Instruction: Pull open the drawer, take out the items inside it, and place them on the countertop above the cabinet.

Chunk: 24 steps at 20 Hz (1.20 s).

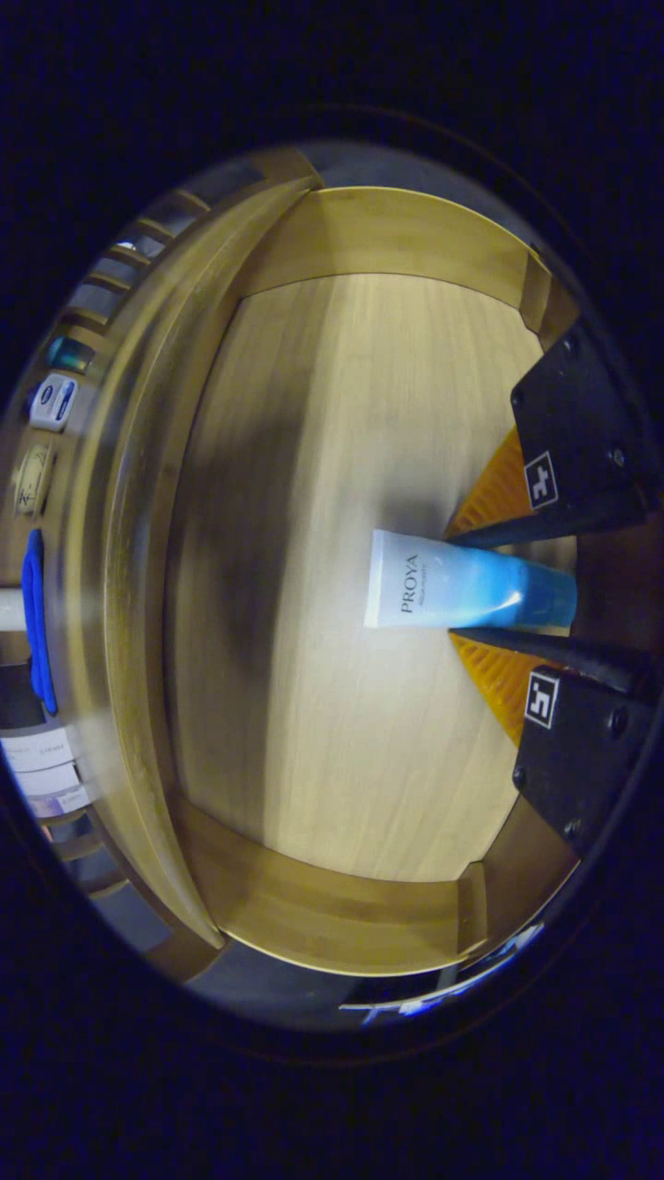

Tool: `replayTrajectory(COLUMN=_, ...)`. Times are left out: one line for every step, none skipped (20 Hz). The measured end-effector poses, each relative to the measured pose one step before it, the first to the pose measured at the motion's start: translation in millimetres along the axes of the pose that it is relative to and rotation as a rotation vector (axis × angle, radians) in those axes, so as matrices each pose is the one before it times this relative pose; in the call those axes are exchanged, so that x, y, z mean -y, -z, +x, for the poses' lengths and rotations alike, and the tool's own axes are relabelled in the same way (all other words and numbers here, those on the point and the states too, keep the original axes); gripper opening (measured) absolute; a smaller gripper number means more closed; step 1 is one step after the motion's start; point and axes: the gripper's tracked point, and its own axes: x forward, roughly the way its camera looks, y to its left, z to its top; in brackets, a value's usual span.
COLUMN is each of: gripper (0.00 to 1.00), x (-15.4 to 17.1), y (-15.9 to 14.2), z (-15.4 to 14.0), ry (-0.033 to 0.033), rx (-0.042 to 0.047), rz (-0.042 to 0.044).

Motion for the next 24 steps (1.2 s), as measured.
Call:
replayTrajectory(gripper=0.49, x=1.49, y=-0.04, z=-0.97, ry=0.00104, rx=0.00368, rz=0.00062)
replayTrajectory(gripper=0.48, x=1.04, y=-1.43, z=-2.48, ry=0.00803, rx=0.01228, rz=0.00928)
replayTrajectory(gripper=0.47, x=-0.11, y=-3.67, z=-5.52, ry=0.00139, rx=0.02074, rz=0.00328)
replayTrajectory(gripper=0.46, x=-0.76, y=-3.87, z=-6.65, ry=-0.01093, rx=0.01741, rz=0.00106)
replayTrajectory(gripper=0.46, x=0.26, y=-2.88, z=-9.00, ry=-0.01033, rx=0.01641, rz=0.00978)
replayTrajectory(gripper=0.46, x=-0.17, y=-4.08, z=-6.92, ry=-0.00431, rx=0.01456, rz=0.00361)
replayTrajectory(gripper=0.46, x=0.29, y=-3.45, z=-6.20, ry=-0.00260, rx=0.01410, rz=-0.00106)
replayTrajectory(gripper=0.46, x=-0.26, y=-2.74, z=-6.68, ry=-0.00198, rx=0.01165, rz=-0.00472)
replayTrajectory(gripper=0.46, x=-0.61, y=-2.75, z=-6.72, ry=-0.00345, rx=0.01086, rz=-0.00289)
replayTrajectory(gripper=0.46, x=-0.63, y=-2.18, z=-5.99, ry=-0.00399, rx=0.00841, rz=-0.00393)
replayTrajectory(gripper=0.46, x=-0.61, y=-1.96, z=-5.17, ry=-0.00516, rx=0.00723, rz=-0.00076)
replayTrajectory(gripper=0.46, x=-1.36, y=-2.28, z=-5.51, ry=-0.00736, rx=0.00439, rz=-0.00083)
replayTrajectory(gripper=0.46, x=-1.05, y=-2.63, z=-6.76, ry=-0.00900, rx=0.00827, rz=-0.00062)
replayTrajectory(gripper=0.46, x=0.38, y=-3.86, z=-5.65, ry=-0.00277, rx=0.01068, rz=-0.00027)
replayTrajectory(gripper=0.46, x=-0.55, y=-4.51, z=-4.68, ry=-0.00381, rx=0.01105, rz=-0.00318)
replayTrajectory(gripper=0.46, x=0.17, y=-4.87, z=-6.39, ry=-0.00279, rx=0.00980, rz=0.00039)
replayTrajectory(gripper=0.46, x=-1.17, y=-5.58, z=-4.18, ry=-0.00325, rx=0.01124, rz=-0.00300)
replayTrajectory(gripper=0.46, x=0.87, y=-6.26, z=-5.36, ry=0.00328, rx=0.01208, rz=-0.00038)
replayTrajectory(gripper=0.46, x=-0.44, y=-5.72, z=-4.36, ry=0.00185, rx=0.01152, rz=-0.00498)
replayTrajectory(gripper=0.46, x=0.57, y=-7.21, z=-4.09, ry=0.00311, rx=0.01108, rz=-0.00177)
replayTrajectory(gripper=0.46, x=-0.33, y=-5.71, z=-4.75, ry=-0.00658, rx=0.00824, rz=0.00584)
replayTrajectory(gripper=0.46, x=-0.60, y=-6.90, z=-3.81, ry=-0.00529, rx=0.00520, rz=0.01293)
replayTrajectory(gripper=0.46, x=-0.80, y=-7.25, z=-1.78, ry=-0.00242, rx=0.00791, rz=0.00694)
replayTrajectory(gripper=0.46, x=0.24, y=-8.78, z=-3.27, ry=0.00341, rx=0.00995, rz=0.00268)
